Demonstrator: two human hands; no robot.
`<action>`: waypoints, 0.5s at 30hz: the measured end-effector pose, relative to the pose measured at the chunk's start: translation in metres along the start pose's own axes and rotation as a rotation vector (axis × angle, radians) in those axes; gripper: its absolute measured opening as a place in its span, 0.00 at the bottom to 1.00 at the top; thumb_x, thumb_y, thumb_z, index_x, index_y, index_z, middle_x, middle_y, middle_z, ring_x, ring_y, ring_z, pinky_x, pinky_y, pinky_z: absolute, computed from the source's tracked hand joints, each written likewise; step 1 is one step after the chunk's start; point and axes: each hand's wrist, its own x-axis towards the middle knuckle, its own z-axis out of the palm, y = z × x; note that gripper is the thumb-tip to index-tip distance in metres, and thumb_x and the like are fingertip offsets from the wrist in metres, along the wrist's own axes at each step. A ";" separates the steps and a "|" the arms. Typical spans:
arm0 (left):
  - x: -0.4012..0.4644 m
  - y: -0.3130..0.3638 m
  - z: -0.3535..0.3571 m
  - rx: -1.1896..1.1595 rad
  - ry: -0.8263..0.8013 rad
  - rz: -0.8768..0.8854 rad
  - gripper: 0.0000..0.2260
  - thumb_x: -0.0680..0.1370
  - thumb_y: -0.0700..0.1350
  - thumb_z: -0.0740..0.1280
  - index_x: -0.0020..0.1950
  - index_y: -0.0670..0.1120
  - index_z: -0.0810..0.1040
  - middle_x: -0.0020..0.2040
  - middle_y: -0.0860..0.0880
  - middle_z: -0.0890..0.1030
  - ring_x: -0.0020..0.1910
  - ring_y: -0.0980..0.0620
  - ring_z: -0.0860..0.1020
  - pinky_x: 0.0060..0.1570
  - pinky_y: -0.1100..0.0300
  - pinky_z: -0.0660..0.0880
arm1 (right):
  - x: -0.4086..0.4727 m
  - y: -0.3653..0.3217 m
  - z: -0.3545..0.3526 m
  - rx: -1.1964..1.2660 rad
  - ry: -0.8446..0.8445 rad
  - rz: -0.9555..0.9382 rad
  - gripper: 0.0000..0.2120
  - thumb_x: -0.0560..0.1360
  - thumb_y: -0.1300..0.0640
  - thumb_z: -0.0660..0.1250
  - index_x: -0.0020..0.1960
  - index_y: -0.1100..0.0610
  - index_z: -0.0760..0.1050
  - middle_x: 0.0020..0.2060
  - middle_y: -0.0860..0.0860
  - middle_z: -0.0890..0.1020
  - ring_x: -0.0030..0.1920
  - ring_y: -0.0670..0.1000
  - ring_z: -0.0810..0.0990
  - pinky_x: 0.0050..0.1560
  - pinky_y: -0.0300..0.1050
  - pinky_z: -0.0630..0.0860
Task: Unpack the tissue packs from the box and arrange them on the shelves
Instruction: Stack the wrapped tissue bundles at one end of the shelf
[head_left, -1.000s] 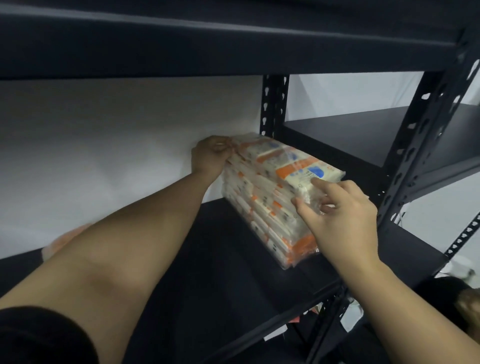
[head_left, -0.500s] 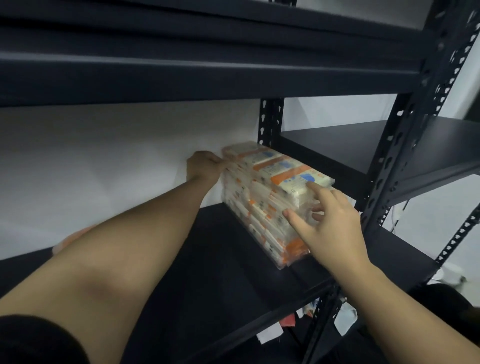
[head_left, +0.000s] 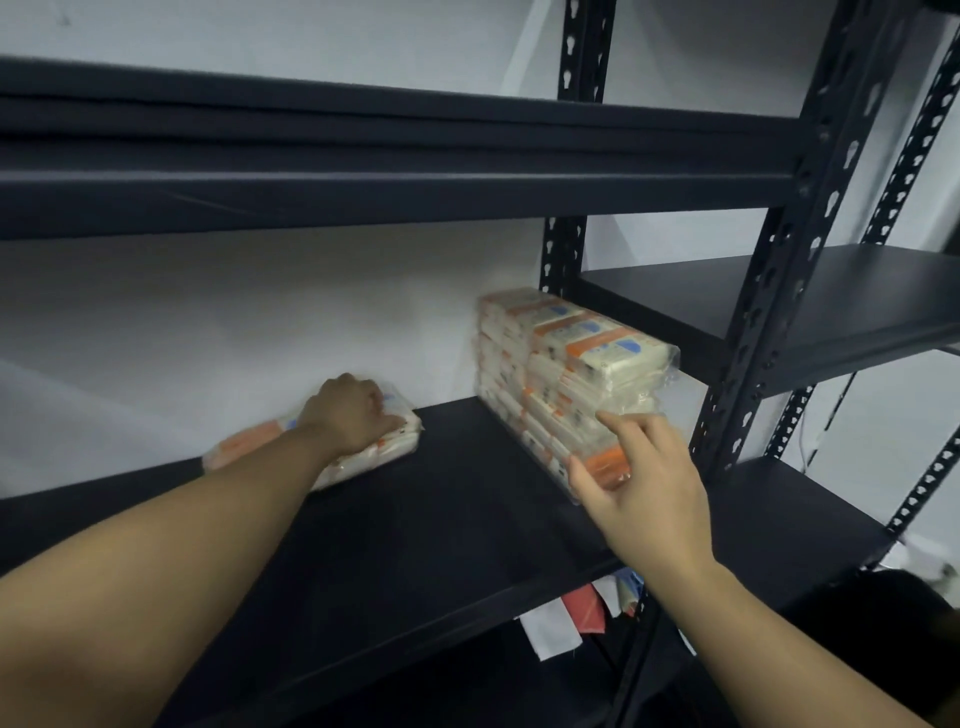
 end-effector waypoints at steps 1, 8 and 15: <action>-0.007 -0.008 0.000 0.073 -0.001 -0.038 0.32 0.73 0.75 0.65 0.68 0.56 0.77 0.67 0.45 0.76 0.64 0.43 0.75 0.62 0.48 0.75 | -0.004 -0.003 0.001 0.003 -0.017 -0.003 0.25 0.73 0.43 0.75 0.66 0.51 0.79 0.54 0.47 0.78 0.57 0.52 0.77 0.51 0.53 0.80; -0.042 -0.053 0.000 0.178 -0.146 -0.058 0.48 0.68 0.79 0.65 0.83 0.63 0.53 0.75 0.42 0.67 0.70 0.37 0.69 0.68 0.43 0.69 | -0.028 -0.016 0.014 0.026 -0.205 -0.004 0.21 0.75 0.39 0.72 0.62 0.50 0.81 0.49 0.42 0.78 0.54 0.46 0.76 0.50 0.43 0.76; -0.078 -0.021 0.000 0.059 -0.163 0.240 0.49 0.64 0.77 0.70 0.81 0.65 0.57 0.72 0.49 0.72 0.69 0.44 0.72 0.67 0.47 0.71 | -0.026 -0.024 0.021 0.103 -0.278 0.015 0.23 0.75 0.37 0.70 0.63 0.50 0.80 0.55 0.42 0.81 0.58 0.45 0.79 0.55 0.45 0.78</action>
